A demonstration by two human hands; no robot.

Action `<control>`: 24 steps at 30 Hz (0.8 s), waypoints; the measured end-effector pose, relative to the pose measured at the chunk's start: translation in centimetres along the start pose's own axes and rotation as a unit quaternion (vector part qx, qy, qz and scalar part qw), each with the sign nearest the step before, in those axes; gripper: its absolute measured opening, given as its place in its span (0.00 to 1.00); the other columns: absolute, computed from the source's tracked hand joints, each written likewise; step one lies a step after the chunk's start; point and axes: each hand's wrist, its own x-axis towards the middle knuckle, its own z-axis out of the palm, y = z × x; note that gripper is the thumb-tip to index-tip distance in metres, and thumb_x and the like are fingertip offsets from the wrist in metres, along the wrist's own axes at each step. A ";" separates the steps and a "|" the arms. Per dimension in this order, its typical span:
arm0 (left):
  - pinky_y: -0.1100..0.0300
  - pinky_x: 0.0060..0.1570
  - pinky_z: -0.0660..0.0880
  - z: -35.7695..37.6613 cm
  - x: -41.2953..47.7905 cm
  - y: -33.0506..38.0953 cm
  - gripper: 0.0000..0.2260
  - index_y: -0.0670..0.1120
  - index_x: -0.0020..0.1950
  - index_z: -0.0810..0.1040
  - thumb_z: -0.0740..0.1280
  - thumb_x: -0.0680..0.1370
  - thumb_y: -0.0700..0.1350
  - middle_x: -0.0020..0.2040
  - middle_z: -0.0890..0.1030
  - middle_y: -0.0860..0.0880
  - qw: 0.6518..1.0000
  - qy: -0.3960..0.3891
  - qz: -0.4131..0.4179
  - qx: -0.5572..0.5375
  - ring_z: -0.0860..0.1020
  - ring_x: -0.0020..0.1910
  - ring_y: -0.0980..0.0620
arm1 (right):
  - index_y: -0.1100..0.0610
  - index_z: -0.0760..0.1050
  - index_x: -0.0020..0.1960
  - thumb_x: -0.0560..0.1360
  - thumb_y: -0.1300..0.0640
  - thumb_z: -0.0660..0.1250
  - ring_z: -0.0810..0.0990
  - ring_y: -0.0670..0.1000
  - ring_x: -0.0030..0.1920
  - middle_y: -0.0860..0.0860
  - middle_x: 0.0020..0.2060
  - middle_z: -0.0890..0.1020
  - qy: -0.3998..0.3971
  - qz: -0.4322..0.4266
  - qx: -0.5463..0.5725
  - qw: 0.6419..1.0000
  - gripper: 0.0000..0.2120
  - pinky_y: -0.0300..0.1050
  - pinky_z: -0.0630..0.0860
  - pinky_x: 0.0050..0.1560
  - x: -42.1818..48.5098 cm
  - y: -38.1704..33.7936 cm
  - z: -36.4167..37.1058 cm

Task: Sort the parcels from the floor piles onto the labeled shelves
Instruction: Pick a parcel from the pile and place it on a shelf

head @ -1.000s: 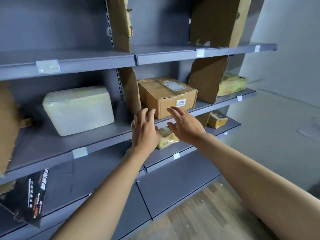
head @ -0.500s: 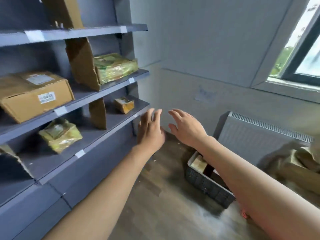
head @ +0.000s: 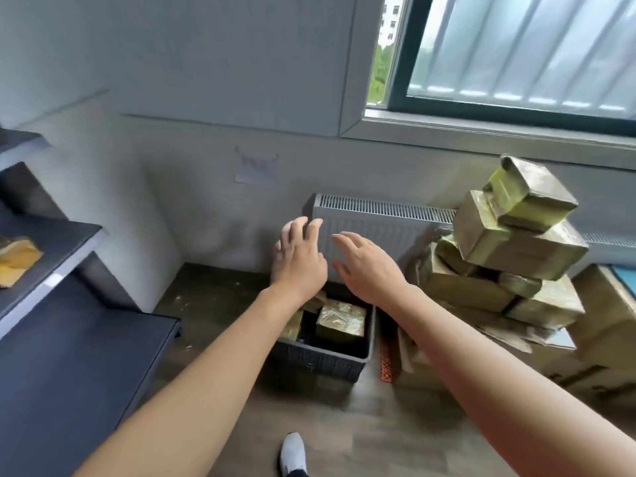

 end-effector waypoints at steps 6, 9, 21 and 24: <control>0.47 0.70 0.61 7.9 10.4 -2.9 0.27 0.47 0.76 0.60 0.62 0.78 0.42 0.75 0.60 0.44 0.997 -0.076 -0.015 -0.018 0.56 0.75 0.43 | 0.58 0.65 0.74 0.80 0.54 0.61 0.71 0.58 0.69 0.55 0.71 0.70 -0.046 0.058 0.010 0.997 0.24 0.50 0.68 0.67 8.3 6.9 4.5; 0.46 0.69 0.62 11.3 13.7 -5.2 0.27 0.47 0.76 0.60 0.62 0.77 0.41 0.74 0.61 0.44 0.993 -0.109 -0.032 -0.014 0.56 0.74 0.44 | 0.58 0.65 0.74 0.80 0.53 0.61 0.71 0.58 0.68 0.55 0.71 0.71 -0.066 0.083 0.028 0.994 0.23 0.51 0.69 0.66 11.5 9.8 7.3; 0.47 0.67 0.65 24.6 20.7 -14.7 0.24 0.46 0.76 0.61 0.61 0.80 0.40 0.74 0.62 0.44 0.949 -0.239 -0.204 -0.010 0.60 0.73 0.43 | 0.58 0.62 0.76 0.82 0.51 0.58 0.70 0.56 0.69 0.54 0.72 0.68 -0.194 0.140 0.130 0.962 0.24 0.50 0.68 0.65 20.6 21.0 22.5; 0.49 0.65 0.66 29.7 22.1 -17.6 0.22 0.46 0.75 0.63 0.61 0.81 0.42 0.73 0.64 0.43 0.932 -0.253 -0.259 -0.019 0.62 0.72 0.43 | 0.57 0.62 0.76 0.82 0.51 0.58 0.69 0.56 0.70 0.55 0.73 0.68 -0.231 0.161 0.163 0.946 0.24 0.50 0.67 0.67 22.2 23.7 28.0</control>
